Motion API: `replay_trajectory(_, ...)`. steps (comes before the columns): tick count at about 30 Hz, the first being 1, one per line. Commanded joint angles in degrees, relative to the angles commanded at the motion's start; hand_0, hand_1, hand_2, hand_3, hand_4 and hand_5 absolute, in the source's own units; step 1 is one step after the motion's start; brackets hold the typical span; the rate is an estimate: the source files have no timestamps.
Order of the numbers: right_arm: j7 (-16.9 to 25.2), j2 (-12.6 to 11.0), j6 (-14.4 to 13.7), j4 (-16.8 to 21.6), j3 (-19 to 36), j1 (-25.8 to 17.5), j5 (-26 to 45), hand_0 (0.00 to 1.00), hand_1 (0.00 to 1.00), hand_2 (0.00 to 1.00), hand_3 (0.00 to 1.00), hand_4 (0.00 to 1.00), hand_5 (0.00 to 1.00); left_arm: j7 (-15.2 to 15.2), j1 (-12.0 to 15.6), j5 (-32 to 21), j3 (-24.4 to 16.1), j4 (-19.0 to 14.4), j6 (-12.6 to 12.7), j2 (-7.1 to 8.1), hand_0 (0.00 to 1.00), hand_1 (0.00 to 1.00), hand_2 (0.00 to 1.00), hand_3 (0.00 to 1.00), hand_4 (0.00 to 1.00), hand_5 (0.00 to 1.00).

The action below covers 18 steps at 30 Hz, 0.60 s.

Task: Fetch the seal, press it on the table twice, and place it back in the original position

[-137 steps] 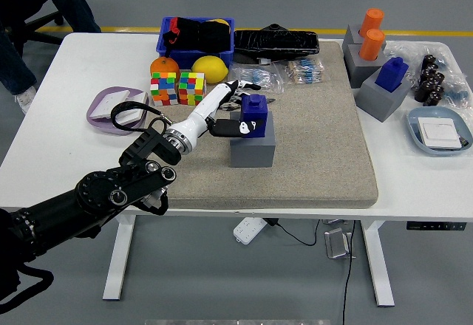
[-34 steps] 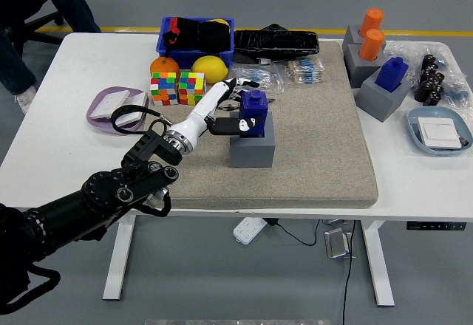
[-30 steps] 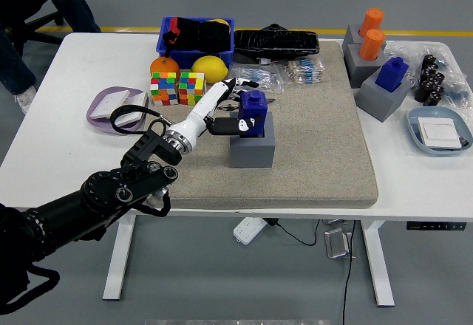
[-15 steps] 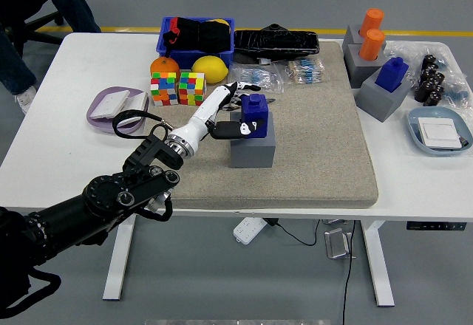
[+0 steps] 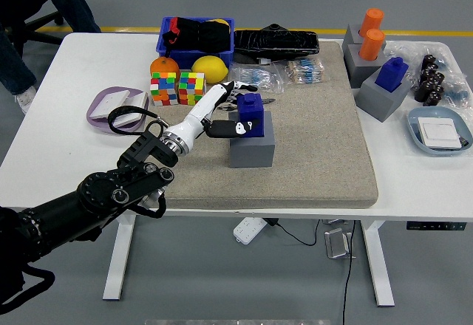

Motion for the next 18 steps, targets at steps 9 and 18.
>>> replay_trajectory(9, 0.1, 0.0, 0.0, 0.1, -0.1, 0.1, 0.2, 0.869, 0.73, 0.71, 0.736, 0.852, 0.523, -0.6, 0.0, -0.4, 0.8, 0.1, -0.4, -0.2, 0.796, 0.597, 0.514, 0.744, 0.639, 0.002)
replay_trajectory(18, 0.2, 0.0, 0.0, 0.1, 0.1, 0.0, 0.1, 0.869, 0.73, 0.71, 0.739, 0.852, 0.526, -0.4, -0.1, 0.1, 1.3, 0.3, -0.4, 0.04, 0.797, 0.629, 0.55, 0.747, 0.646, 0.002)
